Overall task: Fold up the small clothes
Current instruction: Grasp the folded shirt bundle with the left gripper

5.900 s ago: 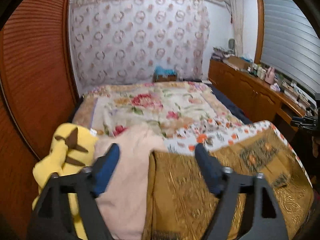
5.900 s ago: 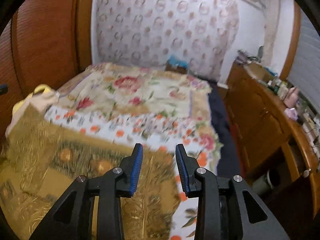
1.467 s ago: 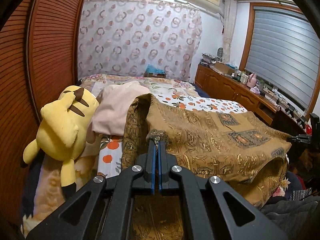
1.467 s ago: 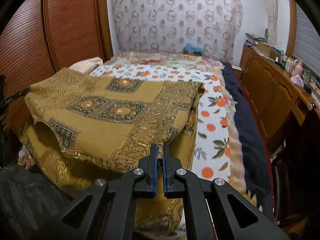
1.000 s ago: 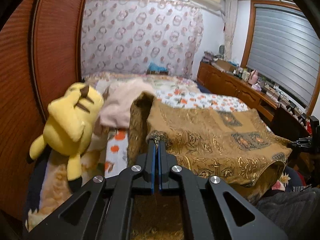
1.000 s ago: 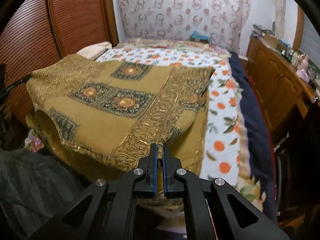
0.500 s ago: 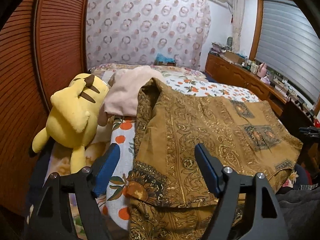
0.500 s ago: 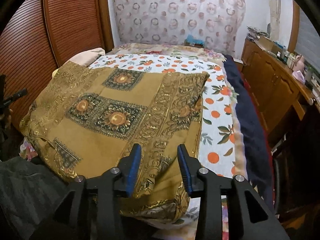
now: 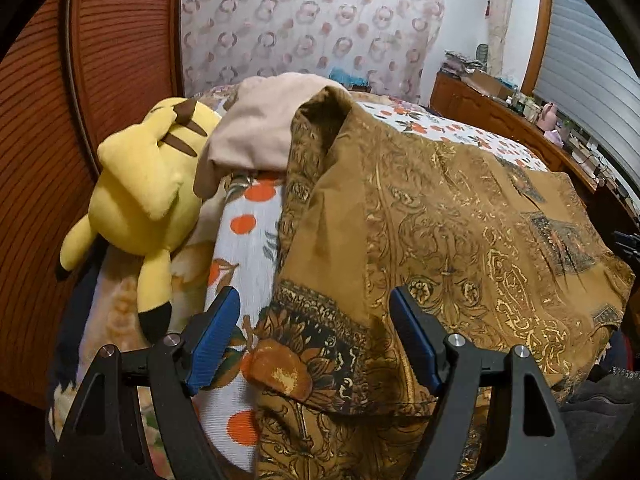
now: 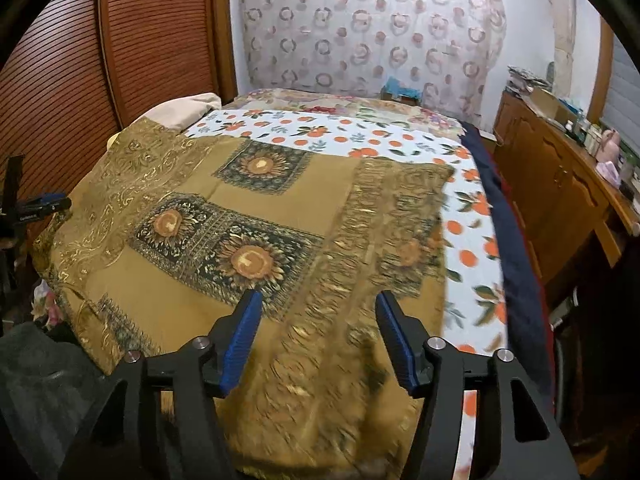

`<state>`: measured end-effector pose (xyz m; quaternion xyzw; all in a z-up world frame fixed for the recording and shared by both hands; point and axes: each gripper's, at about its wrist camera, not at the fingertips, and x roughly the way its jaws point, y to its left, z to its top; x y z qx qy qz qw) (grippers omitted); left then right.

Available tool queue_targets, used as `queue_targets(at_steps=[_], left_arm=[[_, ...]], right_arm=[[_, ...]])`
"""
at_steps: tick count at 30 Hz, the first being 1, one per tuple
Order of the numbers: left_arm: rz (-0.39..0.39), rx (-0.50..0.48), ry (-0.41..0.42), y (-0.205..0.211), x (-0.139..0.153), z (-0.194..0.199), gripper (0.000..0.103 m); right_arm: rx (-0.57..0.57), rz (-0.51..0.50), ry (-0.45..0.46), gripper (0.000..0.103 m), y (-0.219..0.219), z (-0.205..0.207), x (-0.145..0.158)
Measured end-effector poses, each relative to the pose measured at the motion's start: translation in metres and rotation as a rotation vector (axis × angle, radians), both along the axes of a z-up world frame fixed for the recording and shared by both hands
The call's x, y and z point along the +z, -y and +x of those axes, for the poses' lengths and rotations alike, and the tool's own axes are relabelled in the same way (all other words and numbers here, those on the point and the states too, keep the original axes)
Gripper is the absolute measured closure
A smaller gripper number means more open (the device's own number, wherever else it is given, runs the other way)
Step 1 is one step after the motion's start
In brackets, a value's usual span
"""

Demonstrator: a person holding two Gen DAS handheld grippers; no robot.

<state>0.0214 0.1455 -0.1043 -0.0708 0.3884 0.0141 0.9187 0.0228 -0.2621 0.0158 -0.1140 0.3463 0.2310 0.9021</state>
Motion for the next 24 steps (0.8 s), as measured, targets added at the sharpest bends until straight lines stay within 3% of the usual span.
queue_targets(at_steps=[4, 12, 13, 15, 16, 18, 20, 24], left_arm=[[0.000, -0.003, -0.016, 0.002, -0.006, -0.001, 0.025], [-0.020, -0.003, -0.027, 0.000, -0.012, 0.000, 0.026], [-0.020, -0.007, -0.026, 0.001, -0.012, -0.001, 0.030], [-0.011, -0.030, -0.024, 0.004, -0.011, -0.001, 0.052], [-0.008, -0.034, -0.026, 0.005, -0.011, -0.001, 0.058], [-0.038, -0.069, -0.029, 0.007, -0.009, 0.000, 0.088], [-0.050, -0.083, -0.017, 0.010, -0.005, -0.001, 0.095], [-0.044, -0.103, 0.035, 0.020, 0.015, 0.000, 0.097]], right_arm=[[0.004, -0.001, -0.014, 0.033, -0.017, 0.018, -0.016], [-0.033, -0.022, -0.061, 0.033, -0.036, 0.043, -0.044], [-0.036, -0.023, -0.061, 0.033, -0.036, 0.044, -0.046], [-0.035, -0.027, -0.049, 0.033, -0.038, 0.043, -0.046], [-0.034, -0.028, -0.048, 0.033, -0.038, 0.043, -0.046], [-0.035, -0.024, -0.047, 0.033, -0.037, 0.043, -0.047], [-0.035, -0.020, -0.047, 0.033, -0.037, 0.042, -0.047], [-0.038, -0.005, -0.058, 0.033, -0.032, 0.042, -0.045]])
